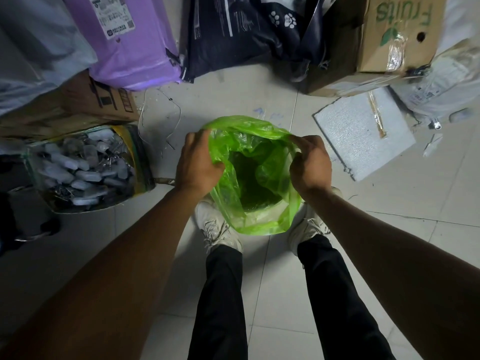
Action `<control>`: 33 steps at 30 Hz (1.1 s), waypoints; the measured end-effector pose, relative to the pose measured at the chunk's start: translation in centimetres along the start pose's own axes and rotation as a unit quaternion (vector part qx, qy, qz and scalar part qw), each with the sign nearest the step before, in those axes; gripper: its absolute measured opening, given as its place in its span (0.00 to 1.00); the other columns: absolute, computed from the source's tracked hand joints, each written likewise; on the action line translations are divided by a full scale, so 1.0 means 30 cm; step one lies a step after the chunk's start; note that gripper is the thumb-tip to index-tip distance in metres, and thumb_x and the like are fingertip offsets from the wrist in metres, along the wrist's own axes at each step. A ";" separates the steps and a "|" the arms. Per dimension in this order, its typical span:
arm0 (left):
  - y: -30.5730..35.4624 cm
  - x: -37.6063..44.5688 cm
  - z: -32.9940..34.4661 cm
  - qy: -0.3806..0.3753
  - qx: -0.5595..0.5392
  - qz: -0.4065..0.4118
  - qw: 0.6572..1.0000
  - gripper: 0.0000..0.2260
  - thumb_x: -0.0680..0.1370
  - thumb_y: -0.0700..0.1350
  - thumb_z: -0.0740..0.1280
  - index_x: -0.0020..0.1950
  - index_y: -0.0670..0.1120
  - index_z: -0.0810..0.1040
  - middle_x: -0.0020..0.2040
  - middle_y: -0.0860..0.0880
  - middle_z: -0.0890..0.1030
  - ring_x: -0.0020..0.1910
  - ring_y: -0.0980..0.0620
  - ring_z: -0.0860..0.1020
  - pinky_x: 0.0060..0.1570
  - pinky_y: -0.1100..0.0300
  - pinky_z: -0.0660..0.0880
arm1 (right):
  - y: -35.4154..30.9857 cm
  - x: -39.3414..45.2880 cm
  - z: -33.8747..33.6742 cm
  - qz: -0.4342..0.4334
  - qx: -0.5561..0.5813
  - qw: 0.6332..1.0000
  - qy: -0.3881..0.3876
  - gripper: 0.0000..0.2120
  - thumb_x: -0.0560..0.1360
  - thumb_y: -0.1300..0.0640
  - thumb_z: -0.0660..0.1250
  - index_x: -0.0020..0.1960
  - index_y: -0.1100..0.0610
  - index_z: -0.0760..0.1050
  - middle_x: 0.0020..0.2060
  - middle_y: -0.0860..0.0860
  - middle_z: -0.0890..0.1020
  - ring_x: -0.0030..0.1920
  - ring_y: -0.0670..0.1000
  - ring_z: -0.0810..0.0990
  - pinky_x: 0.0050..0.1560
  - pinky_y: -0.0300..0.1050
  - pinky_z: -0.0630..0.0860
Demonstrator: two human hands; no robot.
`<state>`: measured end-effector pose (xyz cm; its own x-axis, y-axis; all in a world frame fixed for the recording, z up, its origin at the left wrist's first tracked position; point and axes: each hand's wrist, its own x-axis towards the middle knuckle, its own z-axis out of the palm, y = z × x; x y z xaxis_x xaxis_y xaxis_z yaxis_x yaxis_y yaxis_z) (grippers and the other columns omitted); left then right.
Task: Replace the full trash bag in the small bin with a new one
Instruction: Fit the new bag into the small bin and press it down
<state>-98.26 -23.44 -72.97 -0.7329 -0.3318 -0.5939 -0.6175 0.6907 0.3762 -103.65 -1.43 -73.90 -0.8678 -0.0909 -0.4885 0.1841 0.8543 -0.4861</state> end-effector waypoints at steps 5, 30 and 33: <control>0.008 0.025 0.006 0.040 -0.053 0.010 0.998 0.21 0.73 0.49 0.72 0.65 0.50 0.74 0.59 0.43 0.73 0.60 0.42 0.74 0.58 0.53 0.72 | 0.005 0.045 -0.008 -0.004 0.006 1.000 0.003 0.25 0.76 0.63 0.60 0.72 0.50 0.69 0.58 0.56 0.75 0.52 0.58 0.79 0.53 0.49 0.76; -0.083 0.038 -0.009 -0.038 -0.076 -0.107 0.991 0.27 0.72 0.54 0.73 0.68 0.45 0.74 0.62 0.42 0.79 0.61 0.42 0.78 0.58 0.54 0.74 | 0.053 0.153 -0.005 0.109 0.021 0.988 -0.112 0.22 0.74 0.59 0.59 0.66 0.48 0.76 0.58 0.56 0.82 0.56 0.60 0.80 0.56 0.47 0.75; -0.104 -0.008 -0.005 -0.057 -0.123 -0.109 0.985 0.37 0.63 0.60 0.76 0.70 0.52 0.70 0.63 0.47 0.79 0.60 0.46 0.78 0.60 0.50 0.76 | 0.079 0.097 -0.014 0.089 0.020 0.991 -0.101 0.20 0.75 0.60 0.61 0.66 0.50 0.75 0.55 0.57 0.83 0.55 0.60 0.80 0.53 0.43 0.73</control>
<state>-96.19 -25.62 -73.89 -0.5477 -0.3701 -0.7504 -0.8168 0.4309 0.3837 -105.93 0.53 -76.16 -0.7109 -0.0437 -0.7019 0.3480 0.8454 -0.4051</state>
